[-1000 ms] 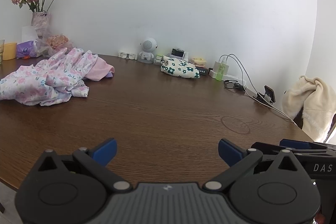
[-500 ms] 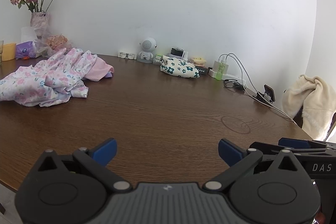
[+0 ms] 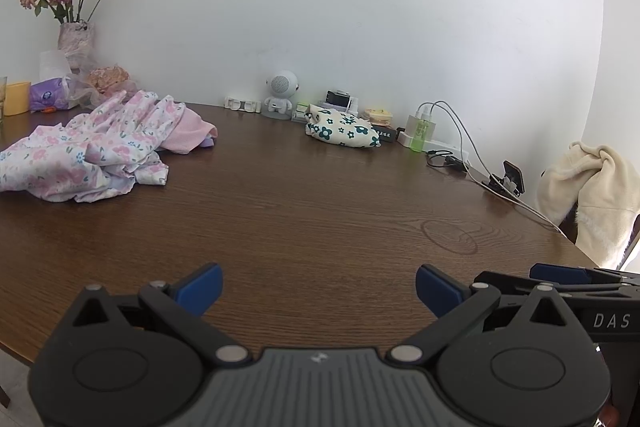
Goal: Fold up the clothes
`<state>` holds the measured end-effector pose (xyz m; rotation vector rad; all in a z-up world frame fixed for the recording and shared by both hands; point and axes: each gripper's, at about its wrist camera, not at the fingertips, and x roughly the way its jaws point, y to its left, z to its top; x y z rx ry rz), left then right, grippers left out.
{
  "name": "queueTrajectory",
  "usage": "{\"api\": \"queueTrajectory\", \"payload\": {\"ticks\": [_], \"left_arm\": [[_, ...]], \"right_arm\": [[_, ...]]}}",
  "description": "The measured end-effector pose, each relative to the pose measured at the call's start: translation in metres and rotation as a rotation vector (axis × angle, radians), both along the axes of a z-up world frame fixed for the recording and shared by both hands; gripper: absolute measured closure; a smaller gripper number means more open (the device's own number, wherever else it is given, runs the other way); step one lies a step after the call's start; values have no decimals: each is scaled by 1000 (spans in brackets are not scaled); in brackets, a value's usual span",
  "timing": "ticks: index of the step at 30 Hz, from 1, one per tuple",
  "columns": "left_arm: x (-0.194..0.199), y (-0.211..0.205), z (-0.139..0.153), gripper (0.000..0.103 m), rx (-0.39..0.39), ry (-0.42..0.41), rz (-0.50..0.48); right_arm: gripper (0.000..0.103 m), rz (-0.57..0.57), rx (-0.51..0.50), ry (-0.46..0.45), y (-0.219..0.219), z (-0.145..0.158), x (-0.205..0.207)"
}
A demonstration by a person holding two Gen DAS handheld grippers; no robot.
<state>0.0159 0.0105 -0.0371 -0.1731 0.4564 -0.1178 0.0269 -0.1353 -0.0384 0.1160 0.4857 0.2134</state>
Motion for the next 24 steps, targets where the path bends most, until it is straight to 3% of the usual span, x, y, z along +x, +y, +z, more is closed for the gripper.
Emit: {"api": "queueTrajectory", "payload": {"ticks": [24], "left_arm": [[-1,2,0,0,0,-1,4]], "right_arm": [[0,0,6,0,1,-1,-2]]}}
